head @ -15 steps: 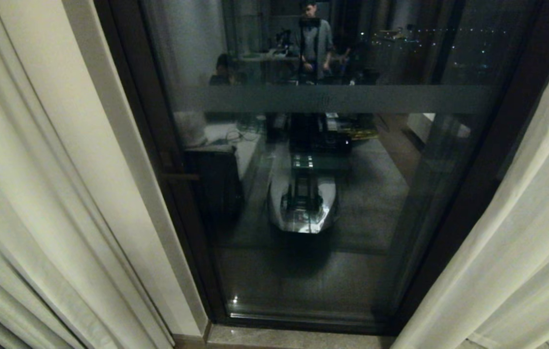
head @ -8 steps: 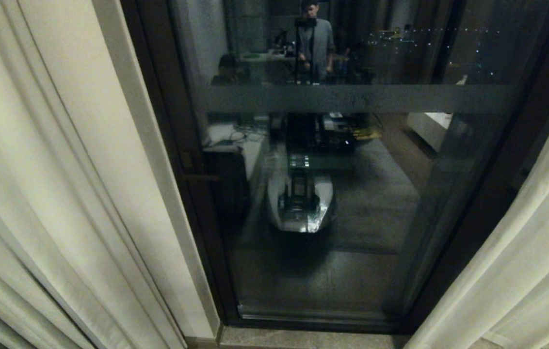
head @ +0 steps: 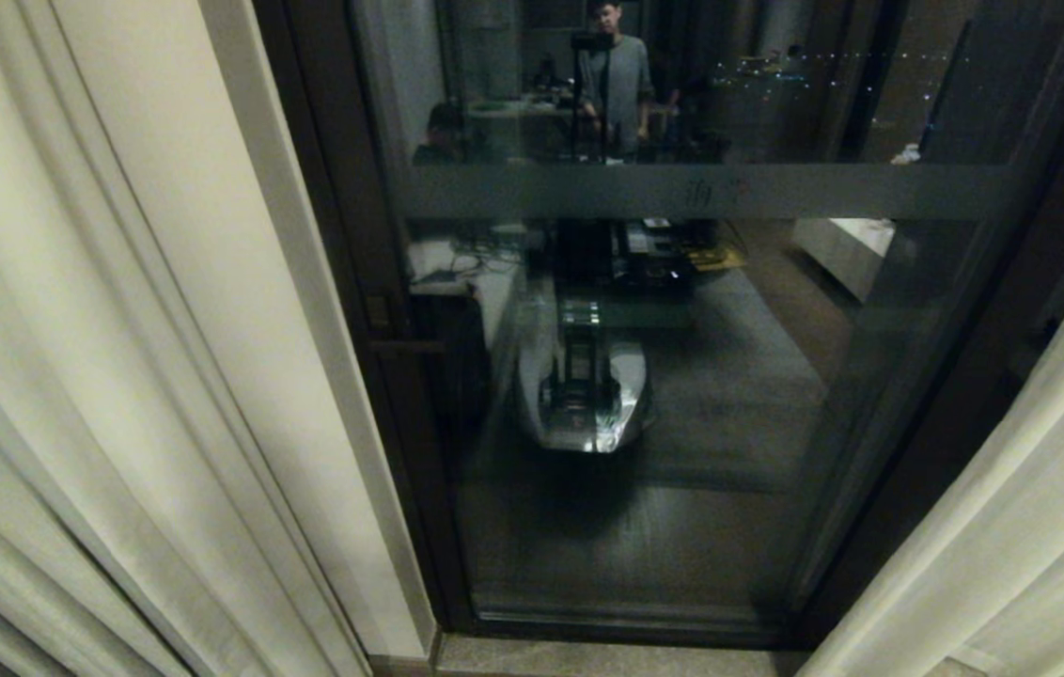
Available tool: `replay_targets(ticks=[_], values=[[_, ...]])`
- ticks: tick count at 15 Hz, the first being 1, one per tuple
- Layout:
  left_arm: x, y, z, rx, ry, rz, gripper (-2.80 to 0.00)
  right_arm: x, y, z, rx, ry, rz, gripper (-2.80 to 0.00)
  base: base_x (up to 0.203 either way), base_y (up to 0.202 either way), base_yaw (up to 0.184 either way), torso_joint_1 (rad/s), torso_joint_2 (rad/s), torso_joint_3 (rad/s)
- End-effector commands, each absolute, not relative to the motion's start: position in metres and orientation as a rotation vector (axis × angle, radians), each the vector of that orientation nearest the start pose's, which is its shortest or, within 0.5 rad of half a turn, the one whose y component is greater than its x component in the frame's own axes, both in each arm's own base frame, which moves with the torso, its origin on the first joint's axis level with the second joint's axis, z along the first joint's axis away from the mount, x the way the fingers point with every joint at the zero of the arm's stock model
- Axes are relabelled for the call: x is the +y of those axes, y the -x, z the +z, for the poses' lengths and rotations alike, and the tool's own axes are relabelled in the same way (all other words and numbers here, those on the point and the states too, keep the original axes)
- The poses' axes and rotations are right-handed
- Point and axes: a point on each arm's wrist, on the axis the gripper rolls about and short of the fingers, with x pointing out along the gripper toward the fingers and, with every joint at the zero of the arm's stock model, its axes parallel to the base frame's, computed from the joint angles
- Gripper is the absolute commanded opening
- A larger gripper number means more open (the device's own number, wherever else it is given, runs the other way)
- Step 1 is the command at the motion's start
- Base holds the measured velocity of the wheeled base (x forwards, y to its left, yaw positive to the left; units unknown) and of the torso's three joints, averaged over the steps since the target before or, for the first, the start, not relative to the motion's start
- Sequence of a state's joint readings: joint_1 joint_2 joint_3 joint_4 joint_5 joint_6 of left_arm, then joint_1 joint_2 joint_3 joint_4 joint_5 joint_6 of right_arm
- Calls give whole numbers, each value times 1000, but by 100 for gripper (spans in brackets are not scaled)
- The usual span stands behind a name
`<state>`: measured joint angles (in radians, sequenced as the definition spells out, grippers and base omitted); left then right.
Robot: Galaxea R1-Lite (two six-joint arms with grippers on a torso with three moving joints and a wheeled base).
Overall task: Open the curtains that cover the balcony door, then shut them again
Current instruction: Close the inner curtains on both sides
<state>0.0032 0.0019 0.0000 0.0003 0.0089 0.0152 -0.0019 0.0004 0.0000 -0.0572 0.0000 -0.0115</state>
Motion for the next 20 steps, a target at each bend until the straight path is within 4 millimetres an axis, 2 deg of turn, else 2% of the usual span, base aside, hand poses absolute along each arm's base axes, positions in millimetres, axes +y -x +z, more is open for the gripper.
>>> replay_targets(ticks=[1, 8, 15, 20], values=[[0, 23, 76, 2, -17, 14, -280, 0, 23, 81, -58, 12, -2, -280, 0, 0, 0, 0, 0, 0], [0, 23, 76, 0, -15, 13, -280, 0, 23, 81, -58, 12, -2, -280, 0, 0, 0, 0, 0, 0], [0, 23, 76, 2, -15, 14, -280, 0, 23, 81, -58, 12, -2, -280, 172, 0, 1, 5, 0, 1], [0, 23, 76, 2, -15, 14, -280, 0, 23, 81, -58, 12, -2, -280, 17, 0, 0, 4, 2, -1]])
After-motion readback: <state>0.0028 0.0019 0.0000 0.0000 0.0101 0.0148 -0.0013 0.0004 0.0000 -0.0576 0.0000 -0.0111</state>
